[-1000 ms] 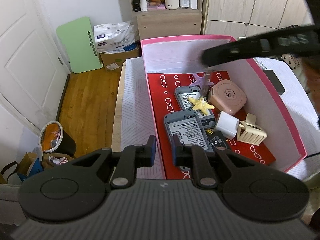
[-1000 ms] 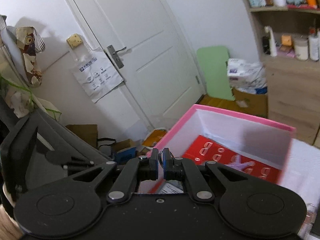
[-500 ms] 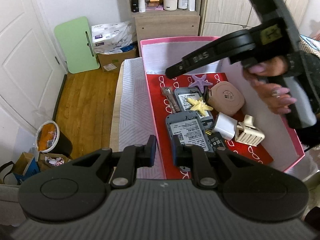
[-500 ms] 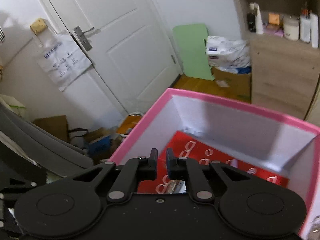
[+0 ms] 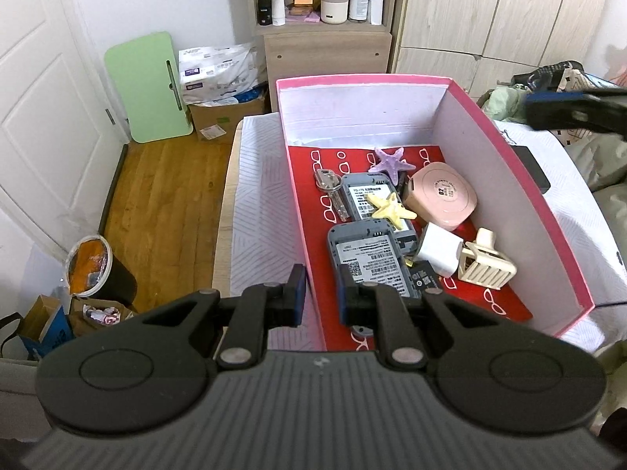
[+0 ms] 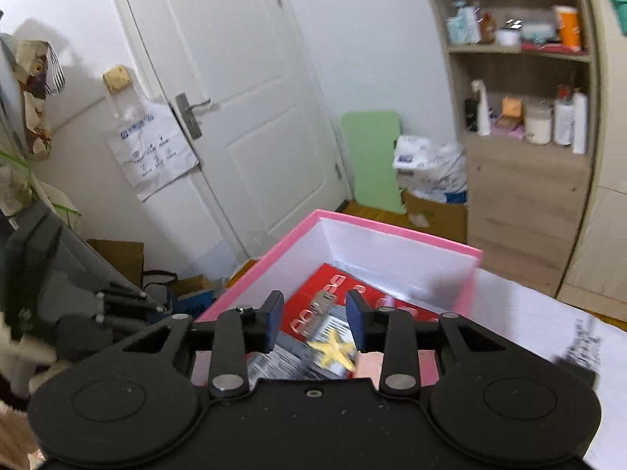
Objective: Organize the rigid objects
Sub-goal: 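Return the right gripper to the table and grasp the black power bank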
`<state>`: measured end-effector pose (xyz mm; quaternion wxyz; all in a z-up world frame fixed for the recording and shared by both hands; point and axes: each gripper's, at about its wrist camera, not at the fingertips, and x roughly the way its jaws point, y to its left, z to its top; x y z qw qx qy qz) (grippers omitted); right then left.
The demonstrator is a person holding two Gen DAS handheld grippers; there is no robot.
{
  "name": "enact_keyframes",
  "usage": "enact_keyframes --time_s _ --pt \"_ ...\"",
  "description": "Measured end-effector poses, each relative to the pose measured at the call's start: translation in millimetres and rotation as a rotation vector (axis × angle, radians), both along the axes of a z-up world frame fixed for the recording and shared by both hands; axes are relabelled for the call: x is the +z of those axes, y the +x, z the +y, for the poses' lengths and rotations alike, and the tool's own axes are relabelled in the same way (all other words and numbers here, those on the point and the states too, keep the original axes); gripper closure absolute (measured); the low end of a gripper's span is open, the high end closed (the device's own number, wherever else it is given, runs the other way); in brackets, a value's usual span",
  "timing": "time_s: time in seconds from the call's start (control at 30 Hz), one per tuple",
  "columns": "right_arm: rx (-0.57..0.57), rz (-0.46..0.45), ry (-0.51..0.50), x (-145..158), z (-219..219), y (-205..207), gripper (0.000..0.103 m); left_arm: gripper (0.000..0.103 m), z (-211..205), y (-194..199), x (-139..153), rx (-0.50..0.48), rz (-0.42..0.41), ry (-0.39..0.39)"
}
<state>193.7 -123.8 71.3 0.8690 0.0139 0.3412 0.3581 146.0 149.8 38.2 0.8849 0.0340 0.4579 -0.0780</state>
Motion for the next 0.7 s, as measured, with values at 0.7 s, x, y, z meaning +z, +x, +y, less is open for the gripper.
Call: enact_keyframes --time_s 0.7 --pt "-0.482 0.116 -0.311 -105.2 -112.8 52.5 0.049 0.086 -3.0 0.3 1.0 0.022 0.006 -0.003"
